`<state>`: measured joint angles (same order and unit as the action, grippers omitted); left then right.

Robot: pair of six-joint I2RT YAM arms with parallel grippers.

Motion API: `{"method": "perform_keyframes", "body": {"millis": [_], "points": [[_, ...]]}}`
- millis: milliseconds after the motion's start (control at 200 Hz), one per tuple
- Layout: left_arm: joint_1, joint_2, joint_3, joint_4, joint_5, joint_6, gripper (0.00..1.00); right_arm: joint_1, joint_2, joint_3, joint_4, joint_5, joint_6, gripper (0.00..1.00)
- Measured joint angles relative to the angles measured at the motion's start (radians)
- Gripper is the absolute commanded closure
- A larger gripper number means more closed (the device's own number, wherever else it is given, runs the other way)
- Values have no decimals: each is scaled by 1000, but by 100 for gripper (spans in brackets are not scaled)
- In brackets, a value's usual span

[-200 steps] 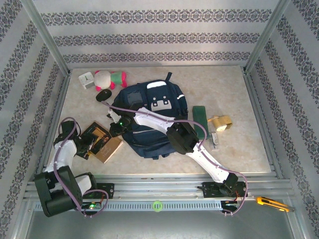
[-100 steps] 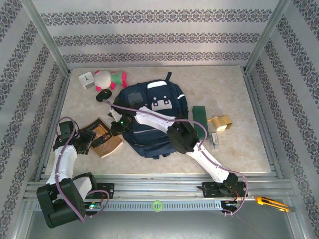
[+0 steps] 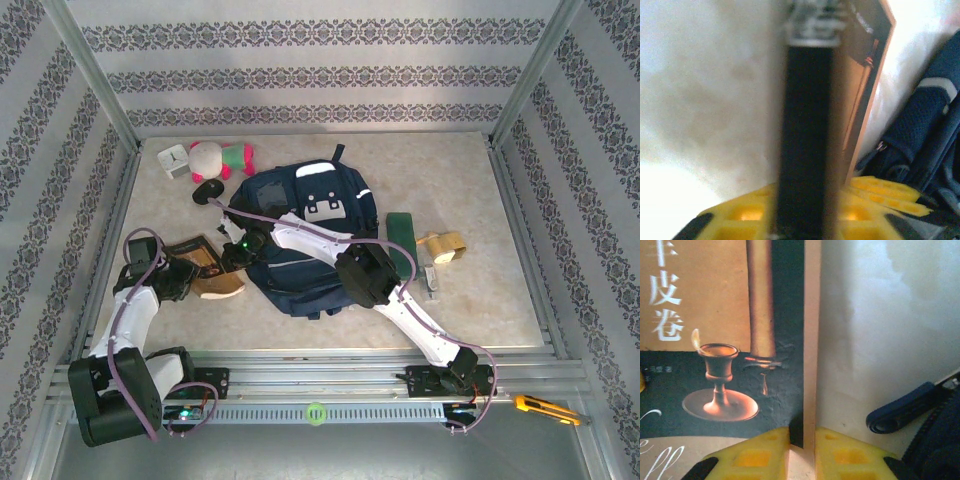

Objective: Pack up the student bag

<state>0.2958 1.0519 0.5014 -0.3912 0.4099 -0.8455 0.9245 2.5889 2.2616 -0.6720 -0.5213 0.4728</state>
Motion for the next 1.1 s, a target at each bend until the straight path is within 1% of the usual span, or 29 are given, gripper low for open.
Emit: {"method": "perform_keyframes", "body": {"millis": [75,180,220,285,375,470,550,625,690,759,849,944,1014,1099], "points": [[-5,-1,27,-31,-13,31,100,0,-15,-28,19,1,2,70],[-15,-35,79,-81,-37,103,100,0,-86,-117,44,12,8,62],[-16,-66,100,-98,-40,140,100,-4,-128,-155,47,18,14,58],[-16,-116,126,-113,-33,188,100,-7,-209,-219,57,34,12,54],[-16,-188,146,-103,33,246,100,-24,-369,-332,101,64,1,44],[-20,-233,147,-43,150,278,100,-53,-566,-457,171,95,-5,38],[-29,-243,146,60,267,269,100,-82,-739,-569,247,118,-9,33],[-44,-243,135,207,363,232,100,-112,-887,-680,326,138,-11,29],[-74,-241,126,329,428,196,100,-140,-988,-778,401,137,-7,26],[-121,-227,124,466,496,151,100,-175,-1078,-898,507,113,11,25],[-178,-186,117,659,570,71,100,-213,-1126,-1009,612,64,42,24],[-219,-130,111,853,617,-25,100,-228,-1126,-1061,675,15,68,22],[-242,-99,111,957,638,-77,100,-228,-1126,-1083,718,-19,89,21],[-265,-81,111,1038,656,-114,100,-229,-1126,-1095,762,-39,127,21]]}}
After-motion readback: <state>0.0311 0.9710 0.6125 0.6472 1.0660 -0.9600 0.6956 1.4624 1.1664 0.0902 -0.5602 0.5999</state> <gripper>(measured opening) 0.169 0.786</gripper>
